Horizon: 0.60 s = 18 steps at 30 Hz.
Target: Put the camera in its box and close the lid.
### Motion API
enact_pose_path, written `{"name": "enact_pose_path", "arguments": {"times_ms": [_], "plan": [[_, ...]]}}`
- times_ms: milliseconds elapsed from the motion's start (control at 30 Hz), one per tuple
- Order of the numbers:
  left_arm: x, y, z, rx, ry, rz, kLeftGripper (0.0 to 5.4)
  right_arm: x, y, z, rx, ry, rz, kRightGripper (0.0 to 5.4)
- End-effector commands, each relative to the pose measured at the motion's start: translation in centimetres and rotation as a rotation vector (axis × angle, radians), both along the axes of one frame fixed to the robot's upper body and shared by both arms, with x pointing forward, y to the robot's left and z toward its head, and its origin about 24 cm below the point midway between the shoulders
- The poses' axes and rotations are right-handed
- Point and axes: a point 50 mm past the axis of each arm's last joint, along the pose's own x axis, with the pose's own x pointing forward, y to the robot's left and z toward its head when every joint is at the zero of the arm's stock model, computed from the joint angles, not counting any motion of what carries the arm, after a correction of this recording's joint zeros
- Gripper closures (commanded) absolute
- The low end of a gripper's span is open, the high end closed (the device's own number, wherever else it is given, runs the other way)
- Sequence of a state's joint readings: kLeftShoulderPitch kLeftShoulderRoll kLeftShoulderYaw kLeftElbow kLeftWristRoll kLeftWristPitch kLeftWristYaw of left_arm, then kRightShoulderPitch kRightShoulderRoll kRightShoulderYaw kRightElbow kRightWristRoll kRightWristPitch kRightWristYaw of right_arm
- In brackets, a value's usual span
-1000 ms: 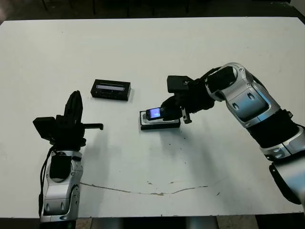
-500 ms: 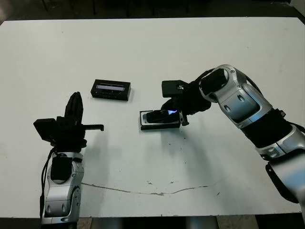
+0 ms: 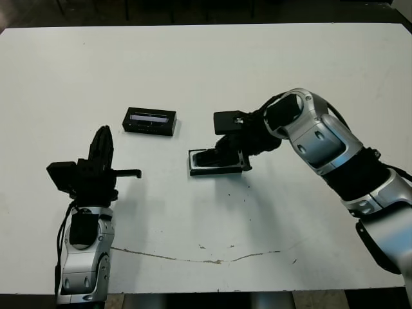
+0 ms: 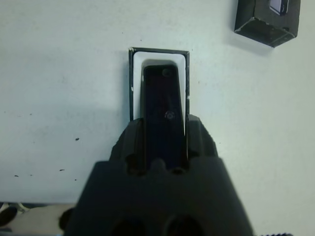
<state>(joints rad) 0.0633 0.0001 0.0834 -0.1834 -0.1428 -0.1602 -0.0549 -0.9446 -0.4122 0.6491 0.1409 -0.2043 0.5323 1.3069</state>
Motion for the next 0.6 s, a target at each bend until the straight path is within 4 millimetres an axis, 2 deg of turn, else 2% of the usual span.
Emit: {"name": "enact_pose_path", "arguments": {"times_ms": [33,433,600], "plan": [[-0.38,0.24,-0.79,0.005,0.036,0.014,5.4,-0.16,0.25,-1.23,-0.021,0.029,0.007,4.54],[-0.72,0.35,-0.88,0.006,0.038,0.021,5.4,0.02,0.67,-1.9,-0.021,0.039,0.025,4.54],[-0.8,0.47,-0.95,0.0,0.043,0.014,5.4,0.23,0.15,-1.61,0.007,0.01,0.023,4.54]]}}
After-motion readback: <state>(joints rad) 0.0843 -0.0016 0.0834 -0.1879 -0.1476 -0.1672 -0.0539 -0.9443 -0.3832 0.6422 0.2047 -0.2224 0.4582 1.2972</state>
